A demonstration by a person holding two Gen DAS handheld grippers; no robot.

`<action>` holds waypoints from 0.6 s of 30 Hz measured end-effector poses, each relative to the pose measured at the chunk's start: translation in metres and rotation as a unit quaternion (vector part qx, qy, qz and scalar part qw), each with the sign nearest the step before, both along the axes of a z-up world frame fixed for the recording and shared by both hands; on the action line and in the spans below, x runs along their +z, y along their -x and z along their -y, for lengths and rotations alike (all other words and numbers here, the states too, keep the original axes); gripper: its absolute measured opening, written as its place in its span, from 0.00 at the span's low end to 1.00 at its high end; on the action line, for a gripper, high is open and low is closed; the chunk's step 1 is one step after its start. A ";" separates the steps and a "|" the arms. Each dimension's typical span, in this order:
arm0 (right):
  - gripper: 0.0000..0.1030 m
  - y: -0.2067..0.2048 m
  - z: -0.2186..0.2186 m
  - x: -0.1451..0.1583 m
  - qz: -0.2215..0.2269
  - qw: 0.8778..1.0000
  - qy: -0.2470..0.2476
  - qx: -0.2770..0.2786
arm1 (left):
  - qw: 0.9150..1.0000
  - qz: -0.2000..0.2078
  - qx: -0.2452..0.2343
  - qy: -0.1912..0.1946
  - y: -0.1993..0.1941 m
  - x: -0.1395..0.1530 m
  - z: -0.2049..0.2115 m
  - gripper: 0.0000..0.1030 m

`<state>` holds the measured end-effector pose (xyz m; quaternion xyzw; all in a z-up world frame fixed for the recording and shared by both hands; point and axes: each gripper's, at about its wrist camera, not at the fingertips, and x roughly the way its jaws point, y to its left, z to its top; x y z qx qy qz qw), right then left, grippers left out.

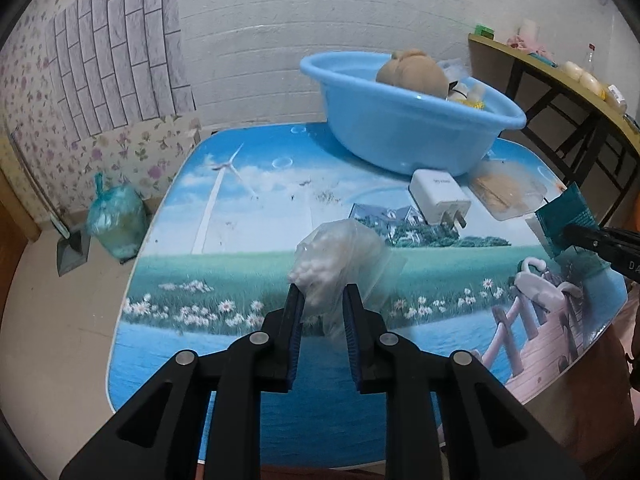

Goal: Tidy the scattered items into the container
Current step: 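Lift the teal packet with the right gripper while the left lifts the swab bag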

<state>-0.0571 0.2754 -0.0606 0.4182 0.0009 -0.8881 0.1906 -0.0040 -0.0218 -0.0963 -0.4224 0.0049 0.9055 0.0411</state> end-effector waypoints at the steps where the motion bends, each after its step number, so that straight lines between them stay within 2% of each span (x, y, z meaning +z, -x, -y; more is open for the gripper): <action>1: 0.10 0.000 0.001 0.000 0.001 1.000 -0.001 0.001 | 1.000 -0.001 -0.001 0.004 0.000 -0.001 -0.001 0.20; 2: 0.10 0.000 0.001 -0.001 0.001 1.000 -0.002 0.002 | 1.000 0.000 -0.004 0.007 0.000 -0.002 -0.002 0.24; 5: 0.10 0.000 0.001 -0.001 -0.001 1.000 -0.004 -0.003 | 1.000 0.004 -0.009 0.018 0.001 -0.002 -0.004 0.46; 9: 0.13 0.000 0.000 -0.001 -0.001 1.000 0.004 -0.003 | 0.999 -0.014 -0.003 0.035 0.002 0.001 -0.003 0.64; 12: 0.18 0.003 0.002 -0.003 0.006 1.000 0.003 -0.001 | 0.999 -0.017 -0.003 0.037 0.006 0.002 -0.002 0.70; 18: 0.23 0.002 0.008 -0.005 0.011 1.000 -0.002 0.007 | 0.999 -0.020 -0.019 0.044 0.013 0.001 -0.004 0.70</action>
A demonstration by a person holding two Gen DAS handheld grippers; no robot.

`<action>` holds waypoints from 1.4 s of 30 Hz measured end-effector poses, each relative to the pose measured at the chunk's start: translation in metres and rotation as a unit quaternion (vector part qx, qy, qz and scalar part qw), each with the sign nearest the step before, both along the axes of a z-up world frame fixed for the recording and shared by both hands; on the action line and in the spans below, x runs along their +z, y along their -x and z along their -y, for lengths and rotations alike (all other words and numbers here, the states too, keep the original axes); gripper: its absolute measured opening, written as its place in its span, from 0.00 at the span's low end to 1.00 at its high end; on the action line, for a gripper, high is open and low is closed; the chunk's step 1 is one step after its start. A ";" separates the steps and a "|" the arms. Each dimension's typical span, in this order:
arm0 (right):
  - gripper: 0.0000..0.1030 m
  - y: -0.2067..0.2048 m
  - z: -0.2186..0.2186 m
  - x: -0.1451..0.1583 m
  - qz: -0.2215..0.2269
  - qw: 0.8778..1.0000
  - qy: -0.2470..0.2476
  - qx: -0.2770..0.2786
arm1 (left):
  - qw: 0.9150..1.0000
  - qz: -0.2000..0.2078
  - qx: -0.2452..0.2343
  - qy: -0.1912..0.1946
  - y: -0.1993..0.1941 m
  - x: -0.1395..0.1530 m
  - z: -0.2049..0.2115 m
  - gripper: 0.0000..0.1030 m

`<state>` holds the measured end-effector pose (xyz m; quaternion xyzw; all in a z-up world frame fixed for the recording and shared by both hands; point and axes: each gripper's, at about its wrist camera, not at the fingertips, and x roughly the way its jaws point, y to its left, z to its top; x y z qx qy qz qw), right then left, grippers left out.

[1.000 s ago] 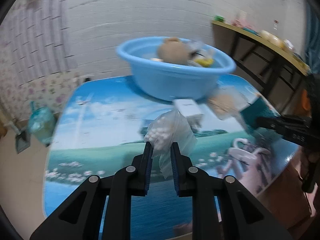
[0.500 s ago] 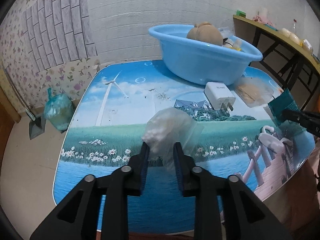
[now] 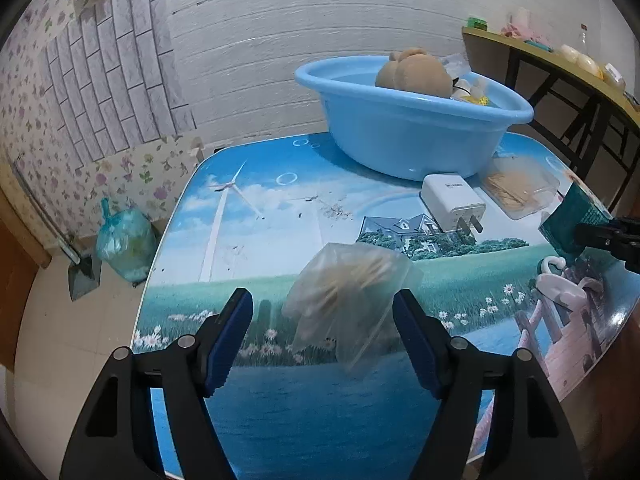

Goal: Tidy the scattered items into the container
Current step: 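Lift the teal packet with the right gripper while the left lifts the swab bag, then carry both items over the basin and open both grippers to drop them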

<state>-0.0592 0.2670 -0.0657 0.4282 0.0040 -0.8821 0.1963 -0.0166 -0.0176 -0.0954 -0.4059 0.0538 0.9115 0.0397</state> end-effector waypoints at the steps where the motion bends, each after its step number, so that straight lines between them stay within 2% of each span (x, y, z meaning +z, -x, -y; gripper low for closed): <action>1: 0.24 0.000 0.001 0.000 0.002 1.000 -0.001 0.001 | 1.000 0.000 -0.003 0.003 0.001 -0.001 -0.001 0.70; 7: 0.25 0.001 0.003 -0.003 0.009 1.000 -0.004 0.003 | 1.000 0.004 -0.011 0.010 0.004 -0.007 -0.007 0.70; 8: 0.25 0.001 0.004 -0.004 0.010 1.000 -0.005 0.003 | 1.000 0.006 -0.013 0.009 0.004 -0.007 -0.008 0.66; 9: 0.25 0.001 0.004 -0.004 0.011 1.000 -0.005 0.003 | 1.000 0.007 -0.016 0.006 0.004 -0.007 -0.008 0.53; 11: 0.25 0.001 0.004 -0.004 0.009 1.000 -0.005 0.003 | 1.000 0.009 -0.017 -0.002 0.005 -0.007 -0.007 0.46; 12: 0.25 0.001 0.004 -0.004 0.009 1.000 -0.003 0.005 | 1.000 0.006 -0.015 -0.005 0.004 -0.006 -0.006 0.37; 13: 0.23 0.002 0.004 -0.004 0.008 1.000 -0.001 0.006 | 1.000 0.004 -0.017 -0.013 0.004 -0.004 -0.005 0.35; 14: 0.14 0.002 0.004 -0.004 0.009 1.000 0.000 0.007 | 1.000 0.003 -0.017 -0.018 0.004 -0.003 -0.004 0.32; 15: 0.11 0.002 0.005 -0.004 0.011 1.000 0.003 0.011 | 1.000 0.002 -0.015 -0.022 0.004 -0.001 -0.003 0.29; 21: 0.08 -0.002 0.005 0.007 -0.004 1.000 0.021 0.018 | 0.999 -0.013 -0.015 -0.032 -0.001 0.008 -0.002 0.24; 28: 0.08 -0.004 0.006 0.031 -0.027 0.998 0.048 0.023 | 0.998 -0.046 -0.013 -0.041 -0.007 0.038 -0.005 0.24; 34: 0.08 -0.001 0.012 0.053 -0.046 0.996 0.074 0.033 | 0.996 -0.071 0.017 -0.054 0.002 0.068 -0.002 0.24; 37: 0.08 0.004 0.018 0.062 -0.059 0.995 0.074 0.038 | 0.994 -0.085 0.016 -0.061 0.008 0.080 -0.003 0.24; 42: 0.08 0.014 0.023 0.078 -0.085 0.993 0.076 0.039 | 0.995 -0.093 0.007 -0.047 0.024 0.090 -0.012 0.24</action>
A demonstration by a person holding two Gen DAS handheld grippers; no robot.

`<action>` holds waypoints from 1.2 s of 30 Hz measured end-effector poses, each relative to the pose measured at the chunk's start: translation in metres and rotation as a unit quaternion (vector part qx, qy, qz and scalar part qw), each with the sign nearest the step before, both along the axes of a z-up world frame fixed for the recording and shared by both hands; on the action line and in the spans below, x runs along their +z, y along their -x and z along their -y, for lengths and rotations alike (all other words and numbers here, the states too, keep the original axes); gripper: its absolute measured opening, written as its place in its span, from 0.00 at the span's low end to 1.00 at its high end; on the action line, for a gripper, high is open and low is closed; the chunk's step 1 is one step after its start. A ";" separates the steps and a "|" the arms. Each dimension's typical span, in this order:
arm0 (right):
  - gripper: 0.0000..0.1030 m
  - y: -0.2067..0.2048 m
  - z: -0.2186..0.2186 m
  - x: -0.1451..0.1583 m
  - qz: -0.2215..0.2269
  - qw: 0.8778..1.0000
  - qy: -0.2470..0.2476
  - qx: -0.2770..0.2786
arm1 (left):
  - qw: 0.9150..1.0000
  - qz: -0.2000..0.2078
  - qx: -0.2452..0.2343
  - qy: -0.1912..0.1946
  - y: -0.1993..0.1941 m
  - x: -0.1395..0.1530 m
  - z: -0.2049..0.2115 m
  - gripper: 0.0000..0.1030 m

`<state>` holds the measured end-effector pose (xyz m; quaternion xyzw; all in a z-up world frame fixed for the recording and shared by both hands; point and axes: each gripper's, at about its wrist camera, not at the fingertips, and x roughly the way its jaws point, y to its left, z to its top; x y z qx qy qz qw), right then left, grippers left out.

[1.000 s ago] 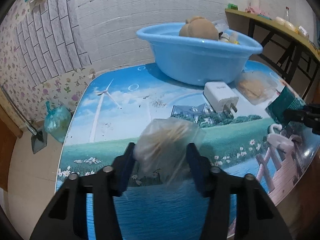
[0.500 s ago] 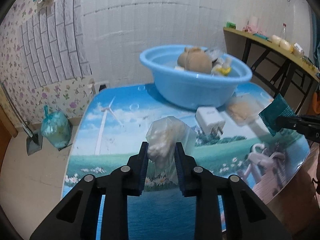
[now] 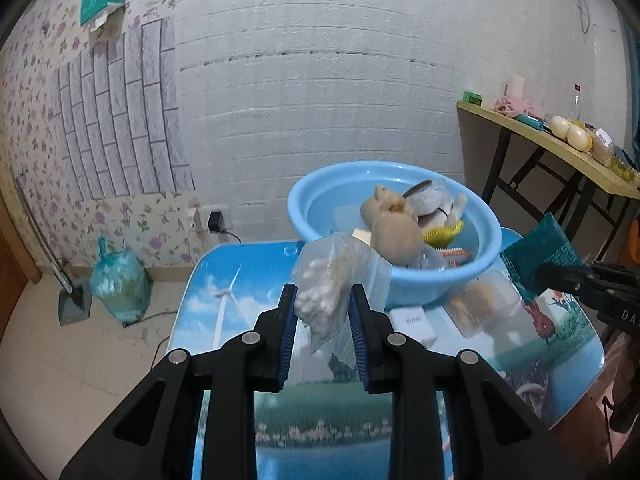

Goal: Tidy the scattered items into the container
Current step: 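Carry both items over the basin and open both grippers to drop them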

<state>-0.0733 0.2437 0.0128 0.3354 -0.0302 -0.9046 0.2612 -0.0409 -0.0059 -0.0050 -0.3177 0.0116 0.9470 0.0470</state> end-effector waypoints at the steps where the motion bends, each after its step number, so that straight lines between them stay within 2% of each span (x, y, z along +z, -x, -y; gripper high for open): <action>1: 0.08 0.004 0.001 0.002 -0.001 1.000 0.001 0.000 | 1.000 0.001 0.000 0.002 0.004 0.001 -0.001 0.24; 8: 0.08 0.030 0.006 0.006 -0.013 1.000 0.002 -0.007 | 1.000 -0.003 -0.001 0.004 0.034 0.006 -0.007 0.24; 26: 0.09 0.103 0.009 -0.015 0.008 1.000 -0.005 -0.018 | 0.999 0.004 -0.018 0.029 0.122 -0.006 -0.031 0.25; 28: 0.10 0.109 0.011 -0.015 0.009 1.000 -0.004 -0.017 | 0.999 0.010 -0.019 0.033 0.130 -0.007 -0.034 0.28; 31: 0.12 0.113 0.015 -0.016 0.008 1.000 0.000 -0.012 | 0.999 0.012 -0.024 0.029 0.132 -0.006 -0.036 0.38; 33: 0.12 0.114 0.018 -0.017 0.009 1.000 0.002 -0.004 | 0.999 0.008 -0.030 0.025 0.130 -0.003 -0.036 0.53; 36: 0.20 0.110 0.024 -0.016 0.005 1.000 -0.001 0.011 | 0.999 0.001 -0.036 0.024 0.124 0.000 -0.037 0.60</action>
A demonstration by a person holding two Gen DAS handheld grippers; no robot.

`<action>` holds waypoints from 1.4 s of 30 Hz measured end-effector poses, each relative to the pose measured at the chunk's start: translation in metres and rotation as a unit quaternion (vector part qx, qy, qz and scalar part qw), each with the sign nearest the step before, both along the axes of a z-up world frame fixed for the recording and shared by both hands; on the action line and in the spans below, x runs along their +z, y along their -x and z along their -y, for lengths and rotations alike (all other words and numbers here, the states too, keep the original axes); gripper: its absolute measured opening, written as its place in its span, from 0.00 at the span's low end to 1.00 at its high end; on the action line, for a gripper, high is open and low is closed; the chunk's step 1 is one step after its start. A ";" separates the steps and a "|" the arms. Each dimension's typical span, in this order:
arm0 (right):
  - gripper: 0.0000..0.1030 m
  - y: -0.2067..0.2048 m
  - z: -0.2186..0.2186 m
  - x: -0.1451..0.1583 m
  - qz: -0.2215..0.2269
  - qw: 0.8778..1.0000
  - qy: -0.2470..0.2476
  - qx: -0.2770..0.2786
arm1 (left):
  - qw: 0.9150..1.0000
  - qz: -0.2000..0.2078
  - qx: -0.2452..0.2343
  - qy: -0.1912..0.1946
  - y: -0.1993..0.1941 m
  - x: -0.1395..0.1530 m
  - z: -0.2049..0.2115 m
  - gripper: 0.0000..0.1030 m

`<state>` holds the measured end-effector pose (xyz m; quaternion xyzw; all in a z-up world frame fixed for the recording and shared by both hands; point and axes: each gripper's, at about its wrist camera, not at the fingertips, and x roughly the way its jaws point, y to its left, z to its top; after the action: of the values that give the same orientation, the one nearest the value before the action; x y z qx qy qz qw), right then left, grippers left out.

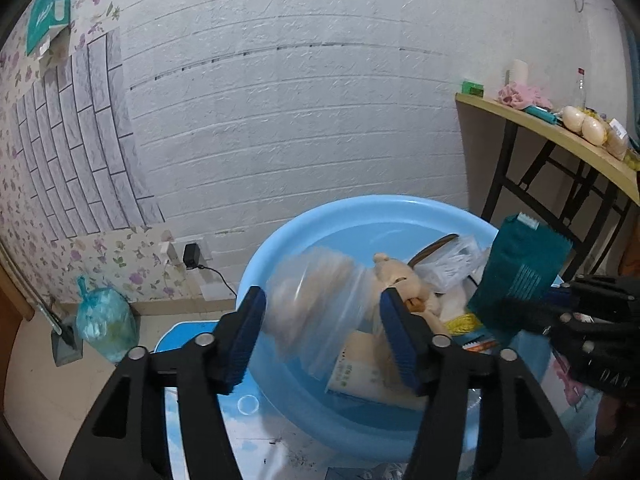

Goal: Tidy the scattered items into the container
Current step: 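Carry both items over the basin and open both grippers to drop them, then grasp the white hanger with the right gripper while the left grasps the white charger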

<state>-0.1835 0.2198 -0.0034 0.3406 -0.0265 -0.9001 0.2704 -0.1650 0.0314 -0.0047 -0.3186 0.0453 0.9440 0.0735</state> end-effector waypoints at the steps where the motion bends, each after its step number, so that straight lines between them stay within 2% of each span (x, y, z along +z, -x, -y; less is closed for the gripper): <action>1: 0.20 -0.003 0.002 0.001 -0.002 1.000 -0.002 0.005 | 1.000 -0.001 -0.001 0.002 -0.002 0.001 0.000 0.61; 5: 0.24 -0.012 0.006 0.004 -0.005 1.000 -0.003 0.019 | 1.000 -0.004 -0.004 0.000 -0.013 0.005 0.000 0.67; 13: 0.24 -0.038 0.002 0.011 -0.011 1.000 -0.006 0.018 | 1.000 -0.010 0.013 -0.011 -0.042 0.012 0.013 0.75; 24: 0.24 -0.077 -0.018 0.008 0.005 1.000 -0.013 -0.011 | 0.999 -0.013 0.041 -0.015 -0.096 0.005 0.025 0.97; 27: 0.26 -0.088 -0.023 0.001 0.015 1.000 -0.018 -0.019 | 0.999 0.000 0.035 -0.020 -0.107 -0.004 0.026 0.97; 32: 0.37 -0.106 -0.030 -0.013 0.033 0.999 -0.023 -0.031 | 0.999 0.025 0.017 -0.036 -0.125 -0.024 0.025 0.98; 36: 0.38 -0.118 -0.033 -0.026 0.050 0.998 -0.027 -0.036 | 0.998 0.053 0.008 -0.043 -0.135 -0.039 0.022 0.98; 42: 0.39 -0.135 -0.033 -0.043 0.072 0.997 -0.031 -0.027 | 0.996 0.071 0.006 -0.044 -0.148 -0.054 0.020 0.98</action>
<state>-0.0483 0.2524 -0.0460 0.4120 -0.0273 -0.8806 0.2325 -0.0171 0.0112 -0.0583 -0.3816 -0.0033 0.9204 0.0853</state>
